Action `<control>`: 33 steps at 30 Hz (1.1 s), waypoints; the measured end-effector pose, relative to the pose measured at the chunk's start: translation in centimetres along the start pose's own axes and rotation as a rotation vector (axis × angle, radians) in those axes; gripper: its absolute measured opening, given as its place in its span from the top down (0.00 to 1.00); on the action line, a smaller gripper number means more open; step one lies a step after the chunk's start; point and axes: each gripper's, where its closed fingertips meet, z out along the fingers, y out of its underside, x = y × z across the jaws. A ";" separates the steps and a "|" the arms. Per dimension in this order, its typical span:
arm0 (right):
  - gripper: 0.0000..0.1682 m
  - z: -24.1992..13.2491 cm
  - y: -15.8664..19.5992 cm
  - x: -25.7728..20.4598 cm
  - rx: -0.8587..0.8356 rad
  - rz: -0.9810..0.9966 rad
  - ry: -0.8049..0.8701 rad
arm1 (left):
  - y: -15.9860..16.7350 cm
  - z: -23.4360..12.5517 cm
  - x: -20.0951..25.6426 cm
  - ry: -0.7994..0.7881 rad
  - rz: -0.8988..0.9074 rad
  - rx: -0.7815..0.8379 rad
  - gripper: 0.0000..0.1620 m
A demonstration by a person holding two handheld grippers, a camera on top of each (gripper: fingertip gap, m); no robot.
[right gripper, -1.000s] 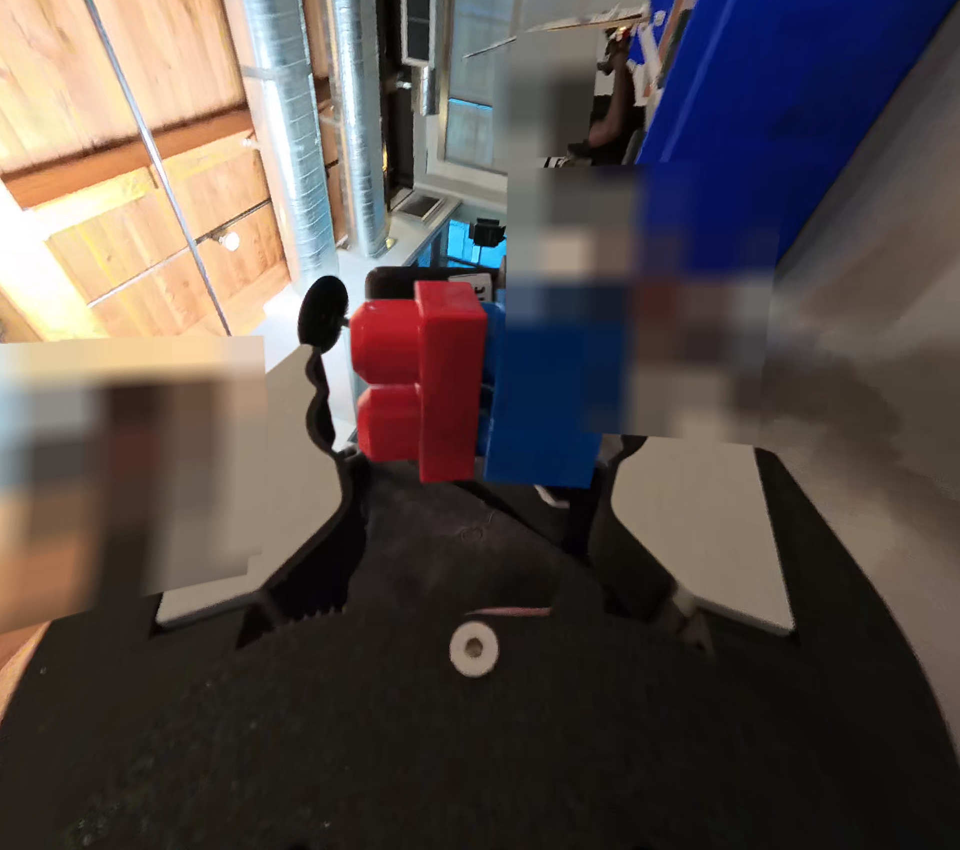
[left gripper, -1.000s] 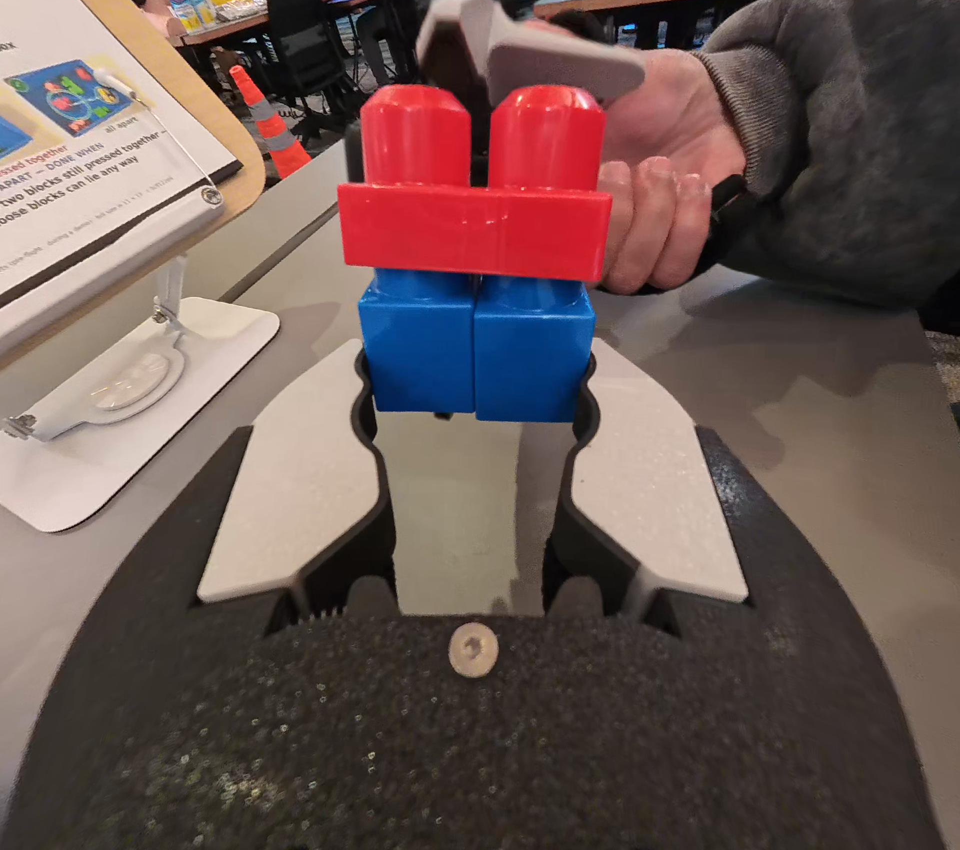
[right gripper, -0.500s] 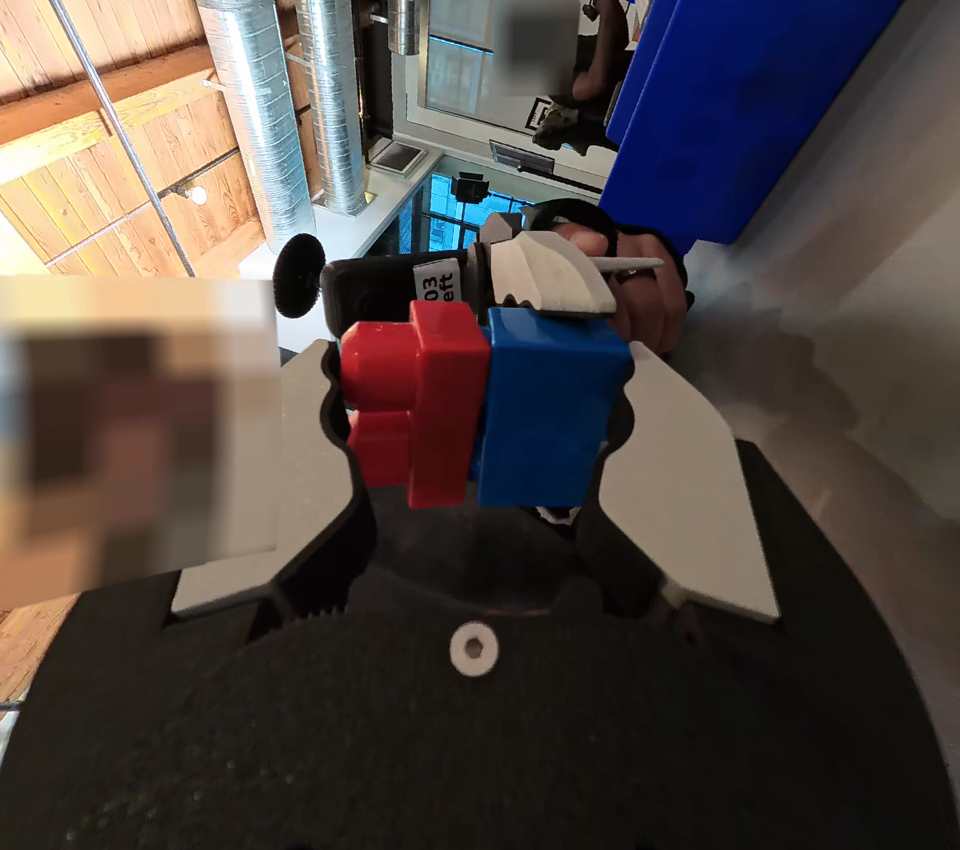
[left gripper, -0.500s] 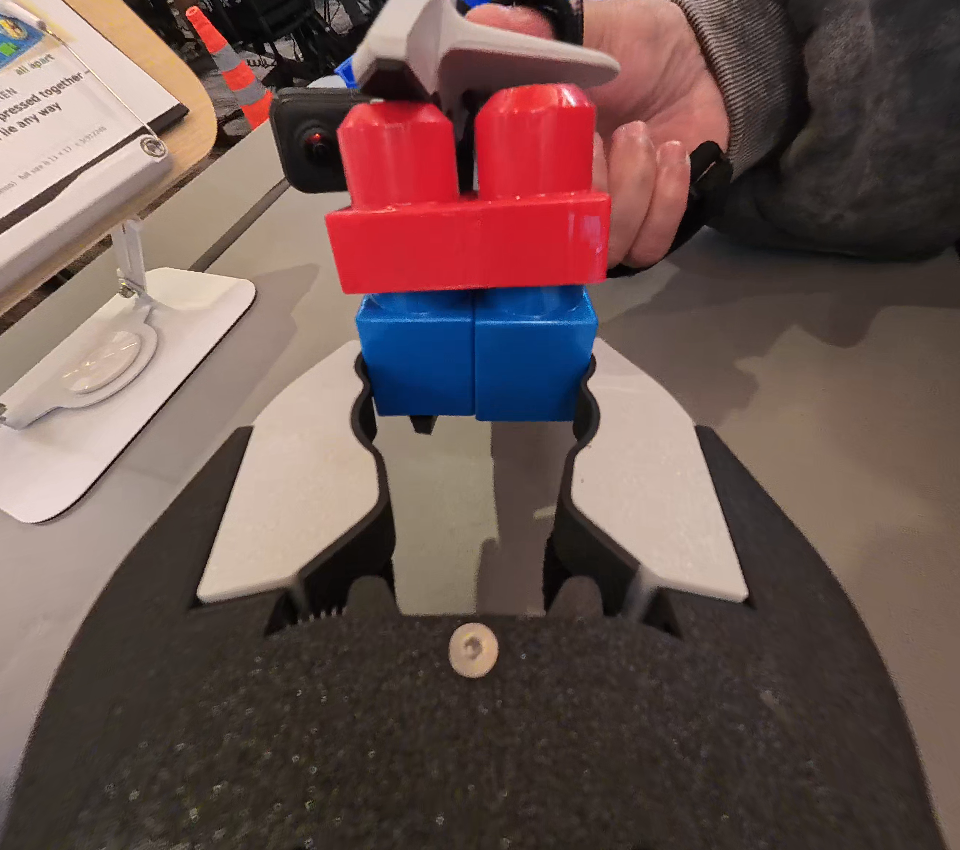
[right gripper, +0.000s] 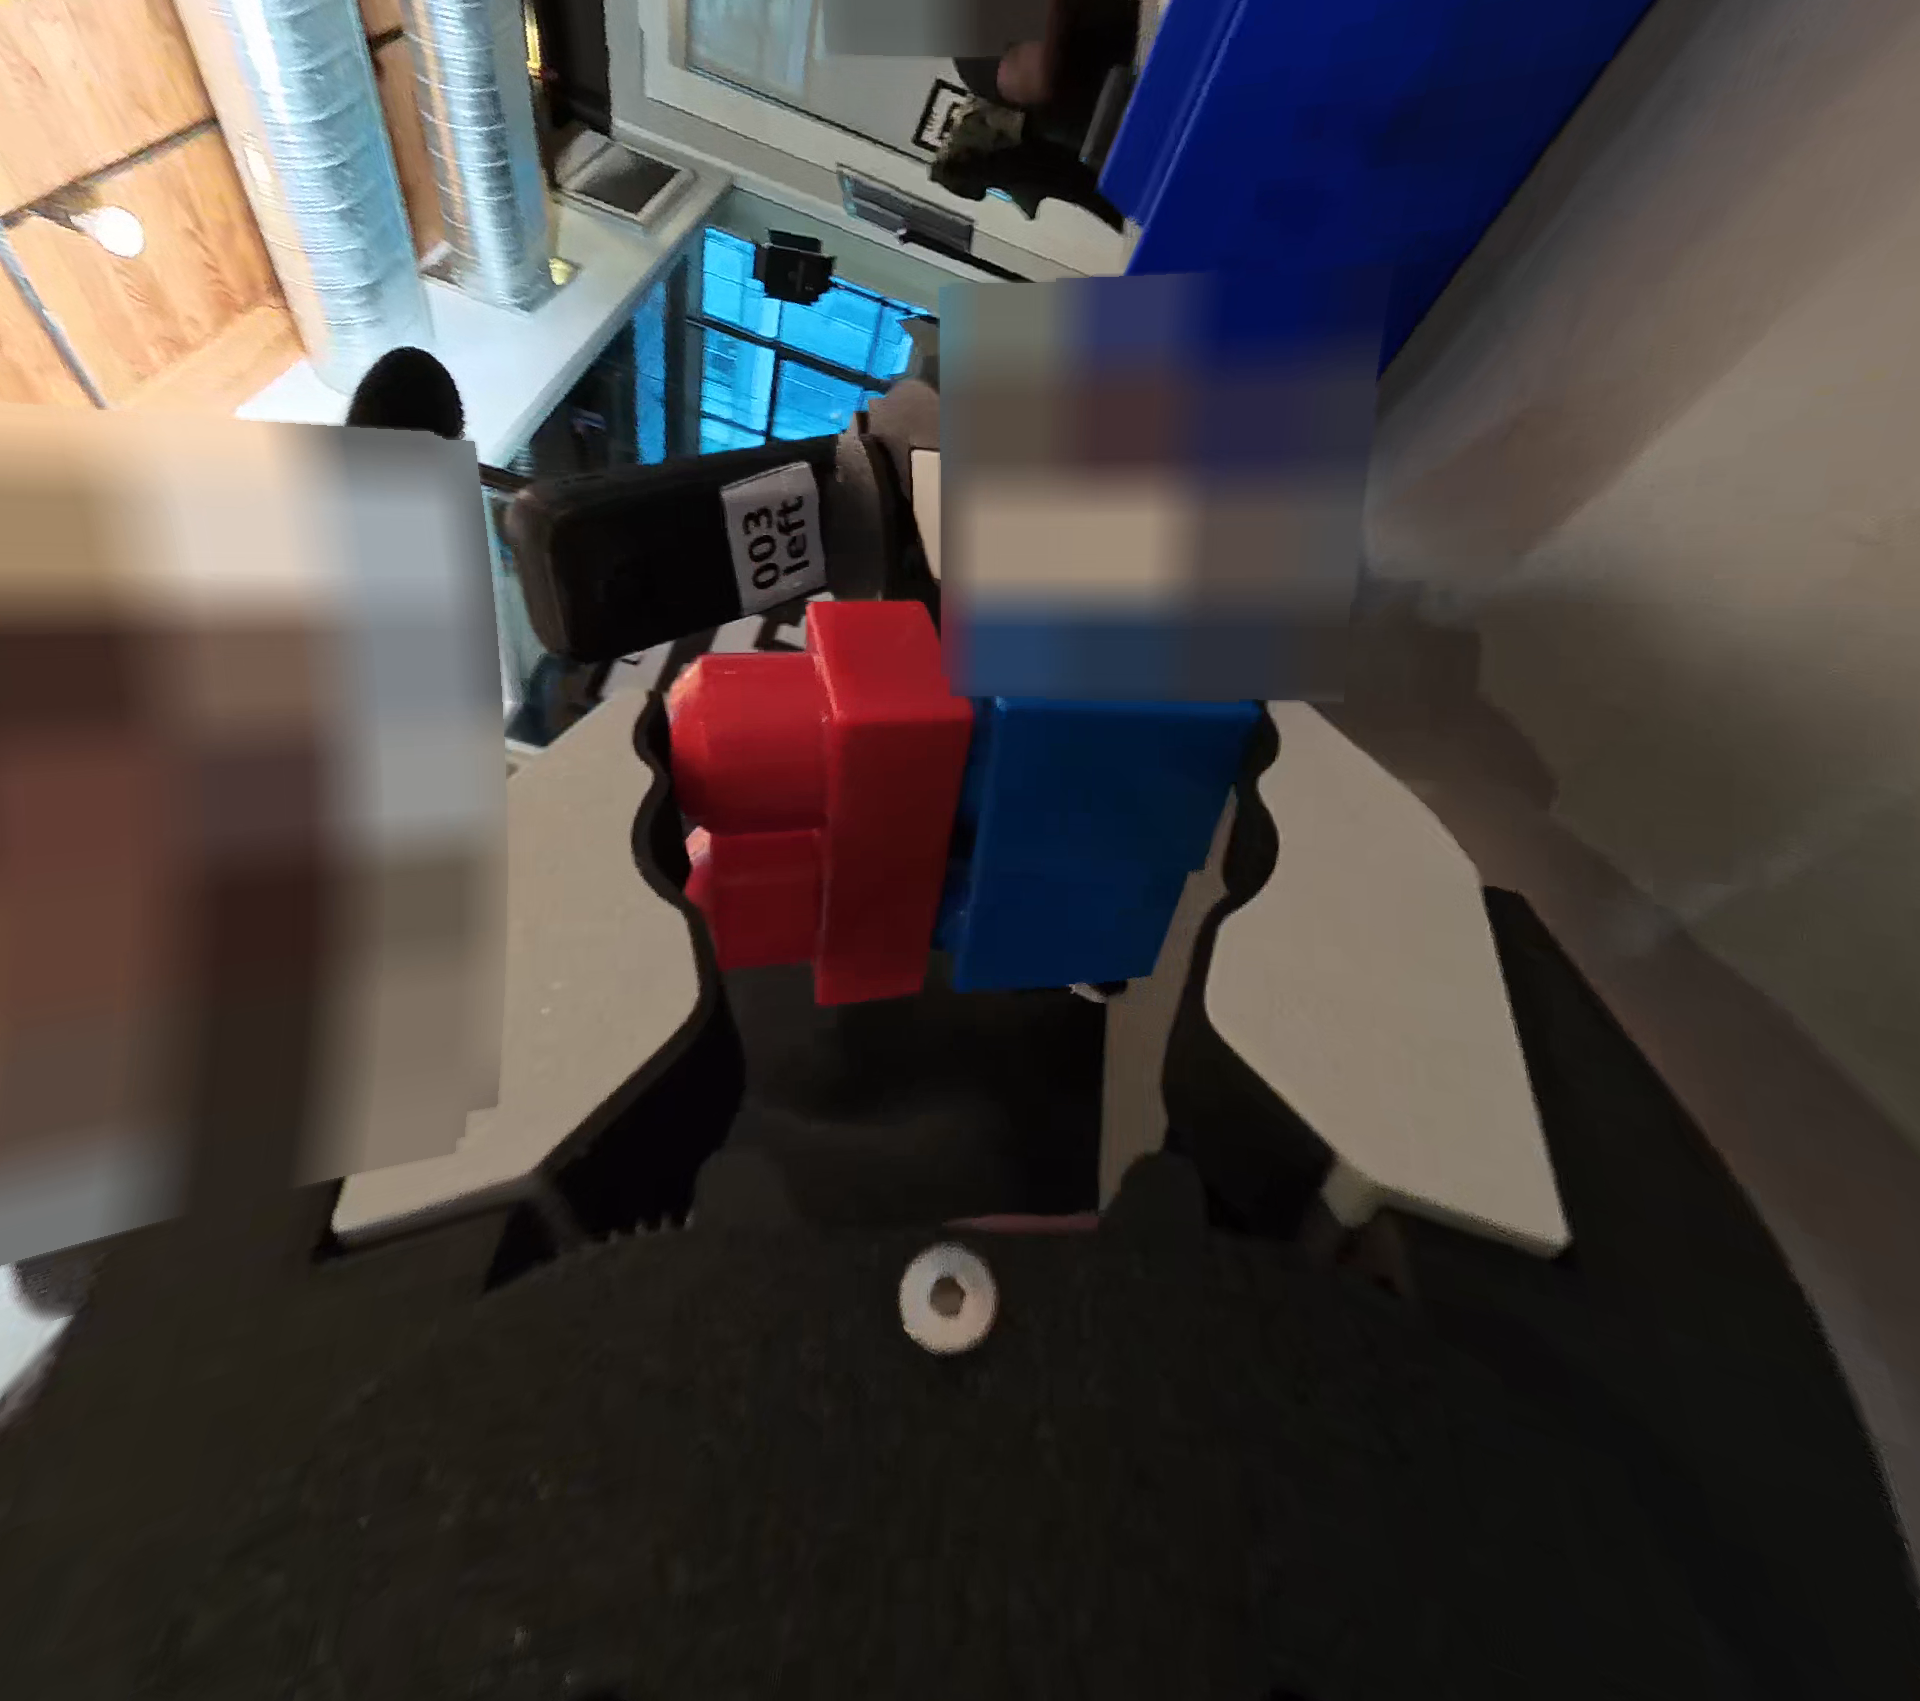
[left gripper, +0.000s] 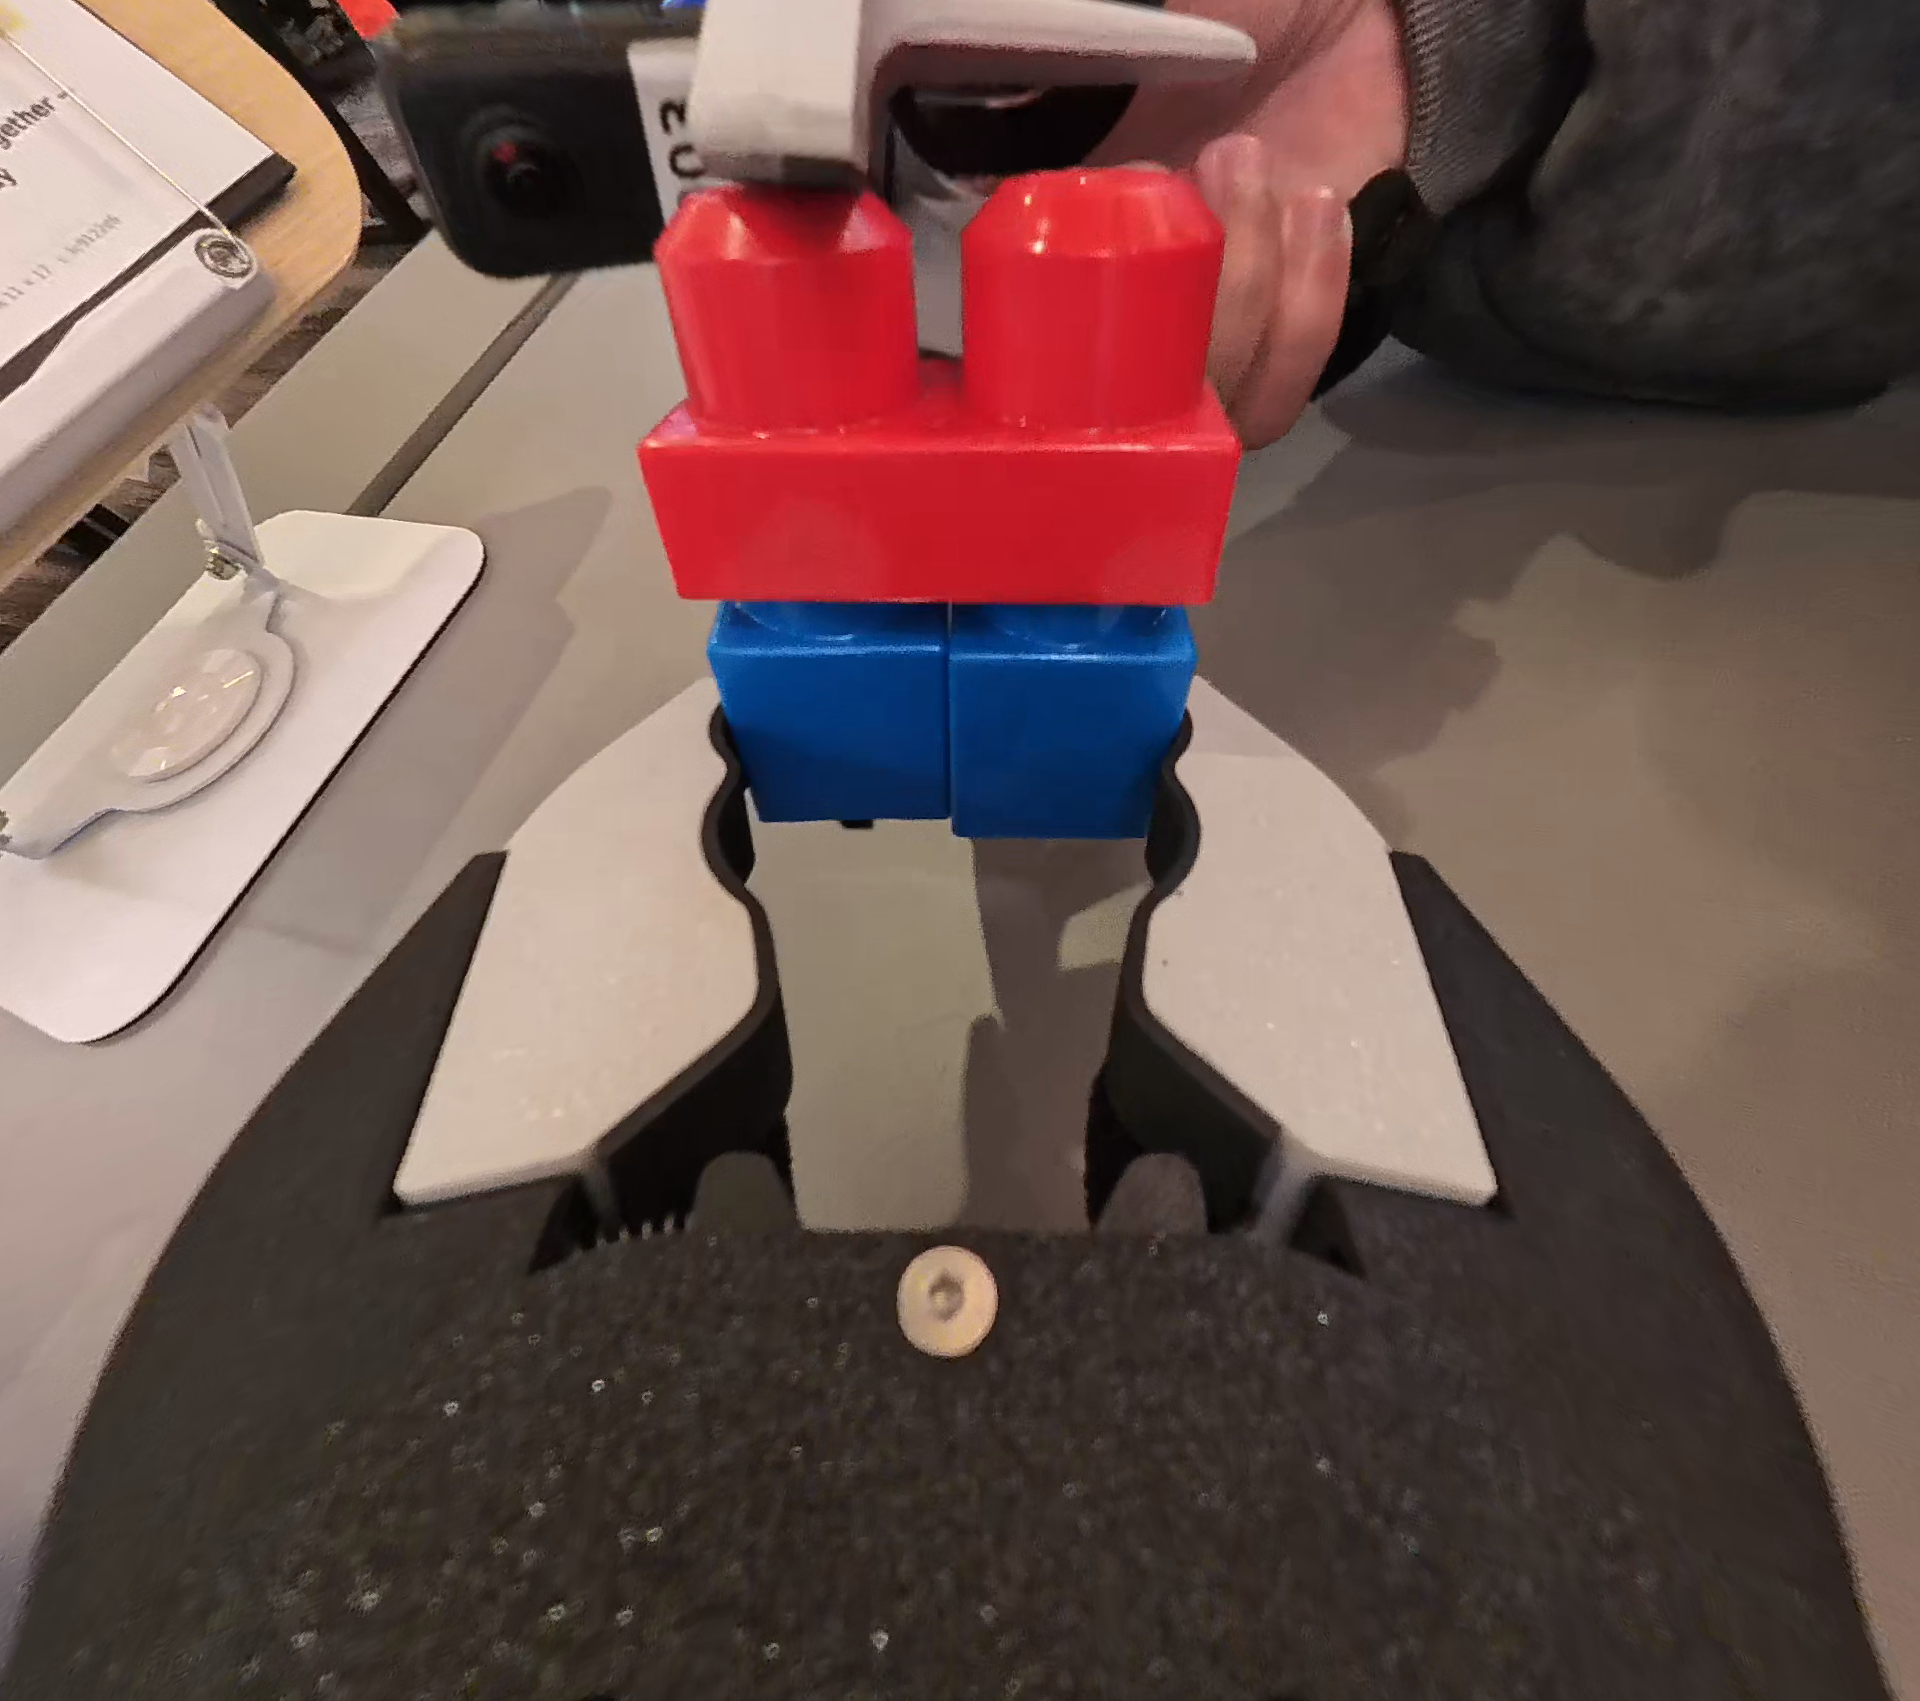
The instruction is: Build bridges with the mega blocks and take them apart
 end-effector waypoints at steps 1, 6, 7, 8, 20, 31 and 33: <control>0.38 0.0 -0.2 0.1 0.012 -0.013 0.022 | 0.1 0.0 -0.1 -0.001 0.000 -0.005 0.54; 0.39 0.0 -0.2 0.8 0.018 -0.024 0.062 | 0.6 0.2 -0.2 -0.018 0.014 -0.039 0.54; 0.40 0.0 -0.2 1.0 0.025 -0.029 0.068 | 0.8 0.3 -0.2 -0.023 0.020 -0.048 0.54; 0.40 0.0 -0.2 1.2 0.035 -0.027 0.069 | 0.9 0.3 -0.2 -0.023 0.019 -0.058 0.54; 0.43 -0.1 -1.1 0.4 0.179 -0.060 -0.023 | 0.1 0.2 -0.9 -0.063 -0.008 -0.009 0.54; 0.27 -0.3 0.7 0.2 0.152 0.025 -0.067 | -0.3 -0.7 -1.7 -0.089 -0.011 0.051 0.54; 0.29 0.5 1.5 0.2 0.124 0.053 -0.106 | -0.3 -0.5 -1.5 -0.079 -0.013 0.051 0.54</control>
